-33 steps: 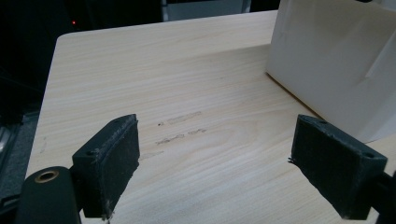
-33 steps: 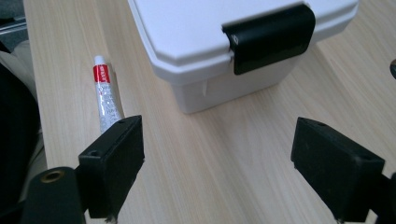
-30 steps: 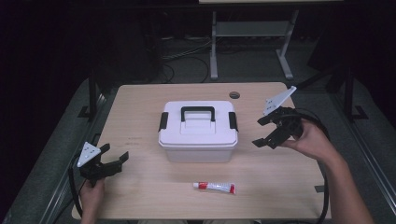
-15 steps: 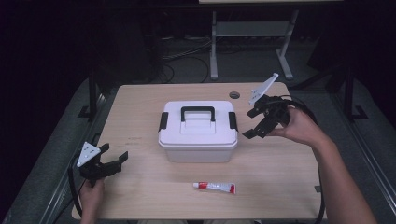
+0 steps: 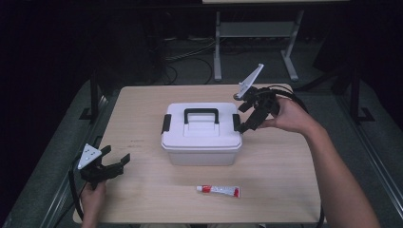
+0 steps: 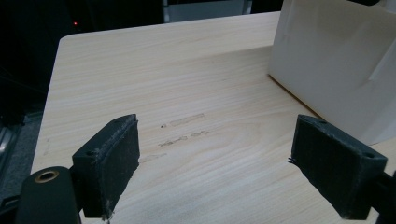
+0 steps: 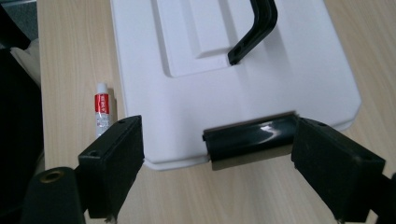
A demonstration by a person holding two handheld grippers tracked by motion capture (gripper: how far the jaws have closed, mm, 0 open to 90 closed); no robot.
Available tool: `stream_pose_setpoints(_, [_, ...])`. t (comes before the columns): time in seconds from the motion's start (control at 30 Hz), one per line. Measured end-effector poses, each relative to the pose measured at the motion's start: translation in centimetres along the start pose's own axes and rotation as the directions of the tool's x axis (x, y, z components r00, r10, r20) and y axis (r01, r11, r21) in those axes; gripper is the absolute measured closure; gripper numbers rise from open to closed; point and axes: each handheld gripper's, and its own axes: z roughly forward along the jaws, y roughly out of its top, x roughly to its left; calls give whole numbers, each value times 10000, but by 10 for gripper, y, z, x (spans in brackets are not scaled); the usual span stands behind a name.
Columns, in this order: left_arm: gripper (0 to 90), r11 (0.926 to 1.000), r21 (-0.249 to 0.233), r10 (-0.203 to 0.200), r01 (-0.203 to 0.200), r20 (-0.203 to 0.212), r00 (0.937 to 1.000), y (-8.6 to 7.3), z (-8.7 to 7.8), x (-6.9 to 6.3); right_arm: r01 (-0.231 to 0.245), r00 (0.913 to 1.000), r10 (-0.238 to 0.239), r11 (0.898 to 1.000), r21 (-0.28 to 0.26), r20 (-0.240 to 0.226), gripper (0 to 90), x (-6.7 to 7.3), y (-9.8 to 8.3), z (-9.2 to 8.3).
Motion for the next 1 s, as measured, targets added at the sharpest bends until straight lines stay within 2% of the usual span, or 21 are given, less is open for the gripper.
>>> stream_pose_setpoints(0.6, [147, 10000, -74, 52, -52, -21, 10000, 1, 0, -2, 583, 9966, -569, 9980, 225, -594, 218, -14, 46, 17])
stream_pose_setpoints(1.0, [147, 9999, -21, 141, -142, -69, 9999, 1, -1, -1, 823, 9930, -782, 9956, 446, -882, 251, -22, 63, 25])
